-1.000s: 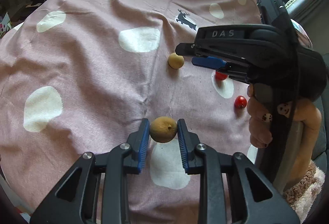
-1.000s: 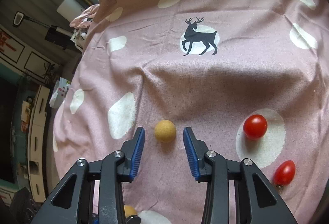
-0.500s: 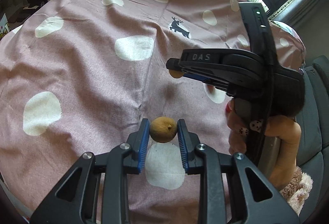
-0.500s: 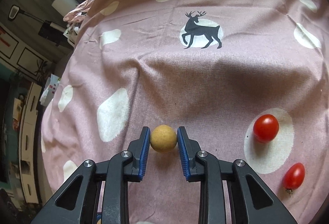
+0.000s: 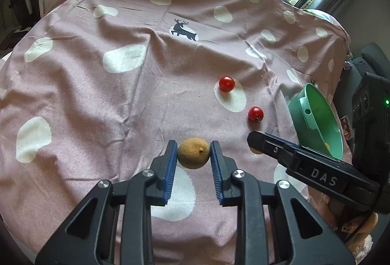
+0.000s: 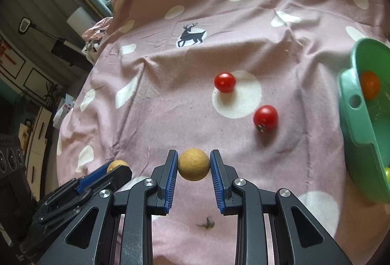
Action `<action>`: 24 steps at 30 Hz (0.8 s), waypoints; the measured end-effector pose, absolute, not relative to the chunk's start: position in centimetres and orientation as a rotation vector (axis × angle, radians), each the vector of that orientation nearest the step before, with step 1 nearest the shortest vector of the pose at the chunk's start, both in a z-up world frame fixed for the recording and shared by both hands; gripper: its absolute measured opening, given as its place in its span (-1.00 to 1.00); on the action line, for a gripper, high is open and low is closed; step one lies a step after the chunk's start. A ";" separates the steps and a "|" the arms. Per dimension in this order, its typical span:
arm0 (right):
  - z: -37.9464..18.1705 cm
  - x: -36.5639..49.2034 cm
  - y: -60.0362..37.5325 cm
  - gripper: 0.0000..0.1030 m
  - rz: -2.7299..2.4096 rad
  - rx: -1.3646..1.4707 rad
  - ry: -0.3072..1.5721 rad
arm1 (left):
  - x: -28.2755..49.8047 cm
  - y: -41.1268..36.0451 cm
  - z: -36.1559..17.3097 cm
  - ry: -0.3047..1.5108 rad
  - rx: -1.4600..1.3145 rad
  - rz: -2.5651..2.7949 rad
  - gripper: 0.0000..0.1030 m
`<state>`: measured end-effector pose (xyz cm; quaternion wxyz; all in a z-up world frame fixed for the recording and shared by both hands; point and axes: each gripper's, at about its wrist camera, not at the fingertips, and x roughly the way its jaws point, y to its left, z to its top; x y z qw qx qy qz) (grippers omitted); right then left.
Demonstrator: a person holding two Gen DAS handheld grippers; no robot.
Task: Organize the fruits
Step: 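Carry the yellow fruit with the right tool over the basin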
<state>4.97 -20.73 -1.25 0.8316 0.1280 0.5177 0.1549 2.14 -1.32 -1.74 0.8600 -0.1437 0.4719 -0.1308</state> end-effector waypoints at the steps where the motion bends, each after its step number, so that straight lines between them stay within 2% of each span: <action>1: -1.2 4.5 -21.0 -0.44 0.314 0.267 1.095 | 2.1 -1.6 -1.9 0.992 -0.295 -0.276 -0.48; 13: -0.9 3.1 -24.1 -0.44 0.271 0.336 1.033 | 1.7 -4.0 -1.7 0.952 -0.237 -0.260 -0.48; 24: 2.4 1.7 -27.8 -0.44 0.264 0.380 0.927 | 1.3 -8.0 1.8 0.880 -0.210 -0.301 -0.48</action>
